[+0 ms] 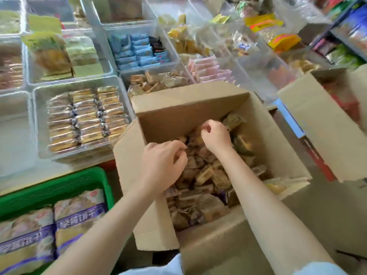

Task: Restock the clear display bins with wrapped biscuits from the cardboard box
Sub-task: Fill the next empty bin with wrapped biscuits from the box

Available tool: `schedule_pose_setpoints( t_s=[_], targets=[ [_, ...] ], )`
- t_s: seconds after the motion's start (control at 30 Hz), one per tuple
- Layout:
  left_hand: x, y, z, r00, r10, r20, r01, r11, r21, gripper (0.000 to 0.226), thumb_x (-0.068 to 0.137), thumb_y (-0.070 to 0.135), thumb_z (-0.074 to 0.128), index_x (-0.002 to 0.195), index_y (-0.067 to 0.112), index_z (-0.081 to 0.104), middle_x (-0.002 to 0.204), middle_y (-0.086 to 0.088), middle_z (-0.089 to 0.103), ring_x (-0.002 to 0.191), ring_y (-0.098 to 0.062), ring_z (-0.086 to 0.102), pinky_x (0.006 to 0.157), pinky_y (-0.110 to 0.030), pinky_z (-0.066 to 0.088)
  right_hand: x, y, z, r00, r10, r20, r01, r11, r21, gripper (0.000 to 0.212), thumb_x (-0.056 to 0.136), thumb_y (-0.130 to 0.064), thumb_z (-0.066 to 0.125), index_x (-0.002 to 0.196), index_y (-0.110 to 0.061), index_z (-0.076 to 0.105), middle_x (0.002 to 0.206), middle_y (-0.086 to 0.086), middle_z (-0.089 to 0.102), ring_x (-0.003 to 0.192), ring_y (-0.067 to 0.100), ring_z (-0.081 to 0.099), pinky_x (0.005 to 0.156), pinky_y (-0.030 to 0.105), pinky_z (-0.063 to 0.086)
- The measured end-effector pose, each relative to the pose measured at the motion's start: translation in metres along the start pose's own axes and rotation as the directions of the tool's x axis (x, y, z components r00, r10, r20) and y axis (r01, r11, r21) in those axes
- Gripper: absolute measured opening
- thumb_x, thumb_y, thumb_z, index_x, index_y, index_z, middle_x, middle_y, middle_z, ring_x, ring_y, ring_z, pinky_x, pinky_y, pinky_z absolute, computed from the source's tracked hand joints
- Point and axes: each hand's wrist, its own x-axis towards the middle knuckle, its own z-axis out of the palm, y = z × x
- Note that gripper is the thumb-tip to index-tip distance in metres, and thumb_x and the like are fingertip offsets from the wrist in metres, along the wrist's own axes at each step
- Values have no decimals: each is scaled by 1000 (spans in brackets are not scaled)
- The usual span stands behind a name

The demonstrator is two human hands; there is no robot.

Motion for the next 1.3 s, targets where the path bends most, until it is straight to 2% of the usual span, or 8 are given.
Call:
schedule_pose_setpoints(
  t_s=[0.1, 0.2, 0.4, 0.53, 0.7, 1.0, 1.13, 1.3],
  targets=[
    [5, -9, -1, 999, -10, 45, 1, 984, 179, 28, 95, 36, 57, 116, 25, 70, 89, 10, 74, 80, -14, 68, 86, -35, 47, 28, 24, 15, 998, 32, 60, -25, 992, -122, 42, 99, -20, 56, 140, -10, 51, 139, 11, 51, 129, 30, 49, 105, 37, 44],
    [8, -8, -2, 999, -32, 40, 23, 975, 221, 26, 95, 34, 59, 115, 24, 72, 87, 11, 73, 77, -14, 67, 86, -34, 46, 47, 42, 30, 973, 102, 206, -47, 965, -257, 66, 100, -27, 55, 157, -13, 25, 162, 10, 25, 150, 28, 22, 121, 44, 25],
    [12, -5, 3, 999, -27, 17, 22, 967, 254, 23, 96, 36, 57, 107, 26, 75, 86, 12, 73, 76, -10, 66, 87, -31, 42, 55, 44, 44, 968, 148, 204, -37, 884, -465, 86, 94, -62, 53, 157, -13, 22, 161, 11, 24, 148, 32, 18, 117, 54, 20],
    [12, -6, 5, 999, -45, 15, 39, 960, 278, 22, 97, 36, 56, 100, 27, 75, 81, 14, 69, 73, -9, 63, 85, -27, 36, 59, 45, 44, 965, 144, 221, -22, 878, -477, 72, 92, -63, 54, 151, -27, 35, 159, 16, 22, 148, 38, 16, 116, 57, 20],
    [16, -15, 3, 998, -55, 11, 49, 951, 305, 21, 96, 34, 56, 92, 28, 76, 77, 14, 68, 71, -8, 62, 81, -24, 32, 61, 34, 48, 967, 102, 234, 15, 892, -452, 52, 97, -42, 52, 146, -27, 41, 155, 17, 27, 144, 40, 24, 115, 59, 20],
    [18, -17, 5, 999, -42, 10, 37, 945, 324, 23, 96, 34, 55, 86, 28, 75, 76, 14, 67, 69, -8, 59, 81, -25, 33, 66, 33, 28, 979, -37, 202, 118, 907, -405, 28, 105, -25, 48, 119, -14, 70, 121, 9, 64, 105, 29, 63, 89, 38, 51],
    [18, -18, 5, 1000, -22, 5, 19, 945, 327, 23, 96, 33, 55, 85, 28, 74, 77, 13, 68, 69, -8, 59, 80, -26, 33, 62, 45, 24, 990, -29, 141, 70, 953, -293, 27, 104, -26, 52, 111, -9, 71, 109, 9, 68, 98, 29, 64, 82, 37, 53],
    [17, -20, 4, 1000, -23, 14, 17, 940, 340, 23, 96, 33, 54, 85, 28, 74, 78, 13, 68, 70, -9, 60, 80, -26, 34, 54, 52, 23, 998, -30, 53, 39, 983, -181, 20, 100, -17, 56, 81, -13, 55, 83, 3, 60, 85, 28, 62, 65, 33, 44]
  ],
)
